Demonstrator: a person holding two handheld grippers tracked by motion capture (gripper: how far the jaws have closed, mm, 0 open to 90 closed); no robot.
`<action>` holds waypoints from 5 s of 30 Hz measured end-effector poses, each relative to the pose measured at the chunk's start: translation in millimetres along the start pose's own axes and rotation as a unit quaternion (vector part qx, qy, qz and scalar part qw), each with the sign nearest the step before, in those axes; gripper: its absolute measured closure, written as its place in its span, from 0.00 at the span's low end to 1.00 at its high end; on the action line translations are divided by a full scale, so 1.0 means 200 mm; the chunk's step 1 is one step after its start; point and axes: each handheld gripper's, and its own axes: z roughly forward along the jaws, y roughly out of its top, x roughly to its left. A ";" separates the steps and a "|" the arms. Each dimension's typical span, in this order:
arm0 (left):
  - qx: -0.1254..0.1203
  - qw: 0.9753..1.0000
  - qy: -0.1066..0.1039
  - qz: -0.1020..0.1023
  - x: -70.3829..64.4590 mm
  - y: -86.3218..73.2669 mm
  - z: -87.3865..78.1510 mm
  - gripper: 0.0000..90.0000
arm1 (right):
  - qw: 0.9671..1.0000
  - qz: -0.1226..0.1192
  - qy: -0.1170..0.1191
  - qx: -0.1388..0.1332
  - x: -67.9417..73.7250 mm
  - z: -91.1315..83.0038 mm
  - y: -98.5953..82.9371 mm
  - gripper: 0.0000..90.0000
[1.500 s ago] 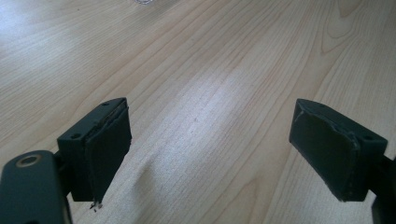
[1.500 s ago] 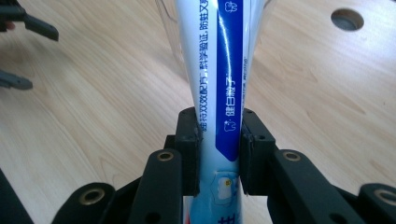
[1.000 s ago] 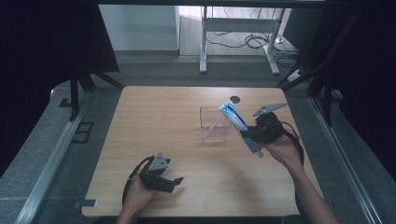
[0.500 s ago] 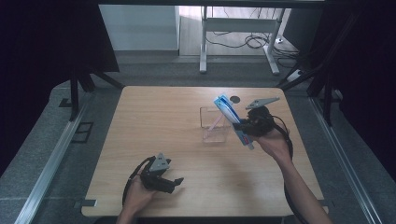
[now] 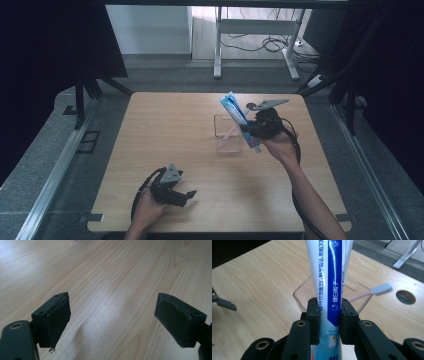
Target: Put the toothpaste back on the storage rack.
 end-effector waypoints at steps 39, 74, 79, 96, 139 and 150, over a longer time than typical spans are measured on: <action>-0.008 1.000 0.001 -0.002 0.01 0.00 -0.02 0.15 | 0.998 0.002 0.010 -0.058 -0.02 0.29 0.18 0.82; -0.001 1.000 -0.003 0.000 0.00 -0.01 -0.01 0.15 | 0.999 -0.017 0.002 -0.035 -0.09 0.44 0.03 0.81; -0.001 1.000 -0.004 -0.001 0.00 -0.01 -0.01 0.15 | 0.999 -0.024 0.002 -0.027 -0.08 0.46 0.01 0.81; 0.003 1.000 -0.005 0.001 0.00 -0.01 0.00 0.15 | 0.999 -0.046 0.015 -0.004 -0.06 0.50 -0.05 0.79; 0.004 1.000 -0.010 0.001 0.00 0.00 0.01 0.15 | 0.998 -0.047 0.028 0.017 0.01 0.38 0.02 0.49; 0.002 1.000 -0.011 0.000 0.00 -0.01 0.01 0.15 | 0.998 -0.045 0.031 0.009 0.01 0.34 0.01 0.29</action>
